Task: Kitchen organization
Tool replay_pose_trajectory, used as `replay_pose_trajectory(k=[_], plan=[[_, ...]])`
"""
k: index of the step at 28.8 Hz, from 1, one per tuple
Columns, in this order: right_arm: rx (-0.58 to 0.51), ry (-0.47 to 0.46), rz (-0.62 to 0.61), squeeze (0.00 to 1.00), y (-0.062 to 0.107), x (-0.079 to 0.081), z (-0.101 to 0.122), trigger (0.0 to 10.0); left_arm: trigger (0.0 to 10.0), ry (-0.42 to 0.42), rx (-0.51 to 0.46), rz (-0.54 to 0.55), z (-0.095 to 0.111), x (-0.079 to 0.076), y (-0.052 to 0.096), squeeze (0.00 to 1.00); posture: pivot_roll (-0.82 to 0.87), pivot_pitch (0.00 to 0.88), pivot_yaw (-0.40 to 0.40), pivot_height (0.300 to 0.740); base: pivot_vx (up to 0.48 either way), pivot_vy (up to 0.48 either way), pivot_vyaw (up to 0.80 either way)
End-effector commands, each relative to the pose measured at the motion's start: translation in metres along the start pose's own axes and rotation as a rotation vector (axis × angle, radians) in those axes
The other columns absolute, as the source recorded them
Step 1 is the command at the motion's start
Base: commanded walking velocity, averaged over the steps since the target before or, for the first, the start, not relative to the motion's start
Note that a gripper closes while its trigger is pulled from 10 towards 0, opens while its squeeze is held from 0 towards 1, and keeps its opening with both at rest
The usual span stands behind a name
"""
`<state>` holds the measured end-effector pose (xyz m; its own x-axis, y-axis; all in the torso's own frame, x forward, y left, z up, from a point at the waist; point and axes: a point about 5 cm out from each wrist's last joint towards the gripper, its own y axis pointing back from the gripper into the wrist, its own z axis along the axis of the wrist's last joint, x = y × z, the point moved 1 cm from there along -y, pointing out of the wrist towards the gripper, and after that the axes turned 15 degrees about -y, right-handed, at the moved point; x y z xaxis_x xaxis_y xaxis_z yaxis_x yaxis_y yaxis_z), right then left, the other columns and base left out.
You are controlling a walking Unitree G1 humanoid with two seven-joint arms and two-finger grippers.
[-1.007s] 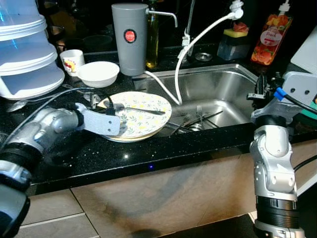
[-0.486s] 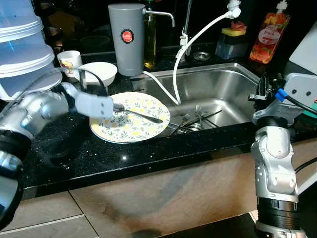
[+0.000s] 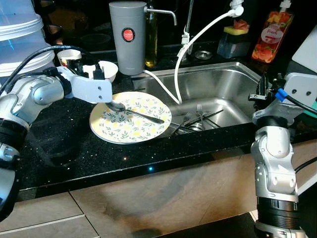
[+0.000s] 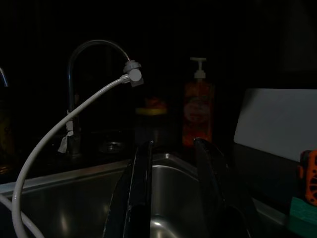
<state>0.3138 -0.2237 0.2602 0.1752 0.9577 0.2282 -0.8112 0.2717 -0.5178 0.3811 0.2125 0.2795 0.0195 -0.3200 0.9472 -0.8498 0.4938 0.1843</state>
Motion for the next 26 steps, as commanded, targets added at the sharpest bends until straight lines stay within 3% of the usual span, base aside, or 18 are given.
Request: replay_pose_trajectory(k=[1, 2, 5, 7, 8, 16, 17, 24, 25, 26], plan=[[0.002, 0.000, -0.005, 0.00, 0.000, -0.002, -0.001, 10.0, 10.0, 0.003, -0.025, -0.124, -0.002, -0.020, 0.007, 1.00, 0.01, 0.000, 0.021, 0.740, 0.000, 0.000, 0.00], [0.002, 0.000, -0.005, 0.00, 0.000, -0.002, -0.001, 10.0, 10.0, 0.003, -0.025, -0.124, -0.002, -0.020, 0.007, 1.00, 0.01, 0.000, 0.021, 0.740, 0.000, 0.000, 0.00], [0.003, -0.002, -0.004, 0.00, -0.001, -0.002, -0.002, 10.0, 10.0, 0.023, -0.090, -0.303, 0.007, -0.047, 0.012, 1.00, 0.01, 0.000, 0.020, 0.740, 0.000, 0.000, 0.00], [0.004, -0.003, -0.003, 0.00, -0.001, -0.001, -0.002, 10.0, 10.0, 0.030, -0.108, -0.330, 0.010, -0.051, 0.012, 1.00, 0.01, 0.000, 0.017, 0.740, 0.000, 0.000, 0.00], [0.005, -0.004, -0.003, 0.00, -0.002, -0.001, -0.003, 10.0, 10.0, 0.040, -0.118, -0.345, 0.013, -0.054, 0.009, 0.00, 0.01, 0.000, 0.015, 0.740, 0.000, 0.000, 0.00], [0.003, -0.008, 0.003, 0.00, -0.004, 0.001, -0.003, 10.0, 10.0, 0.067, -0.130, -0.359, 0.028, -0.062, -0.017, 0.00, 0.01, 0.000, 0.010, 0.740, 0.000, 0.000, 0.00], [-0.003, -0.008, 0.005, 0.00, -0.005, 0.001, -0.001, 10.0, 10.0, 0.049, -0.104, -0.393, 0.034, -0.066, -0.032, 0.00, 0.00, 0.000, 0.012, 0.740, 0.000, 0.000, 0.00], [-0.011, -0.004, -0.002, 0.00, -0.005, -0.001, 0.001, 10.0, 10.0, 0.014, -0.048, -0.431, 0.043, -0.073, -0.049, 0.00, -0.02, 0.000, 0.021, 0.740, 0.000, 0.000, 0.00], [-0.014, -0.002, -0.004, 0.00, -0.005, -0.001, 0.001, 10.0, 0.0, -0.003, 0.006, -0.421, 0.044, -0.077, -0.054, 0.00, -0.02, 0.000, 0.025, 0.740, 0.000, 0.000, 0.00], [-0.018, 0.000, -0.008, 0.00, -0.005, -0.002, 0.002, 10.0, 0.0, -0.017, 0.047, -0.416, 0.044, -0.082, -0.056, 0.00, -0.02, 0.000, 0.025, 0.740, 0.000, 0.000, 0.00]])
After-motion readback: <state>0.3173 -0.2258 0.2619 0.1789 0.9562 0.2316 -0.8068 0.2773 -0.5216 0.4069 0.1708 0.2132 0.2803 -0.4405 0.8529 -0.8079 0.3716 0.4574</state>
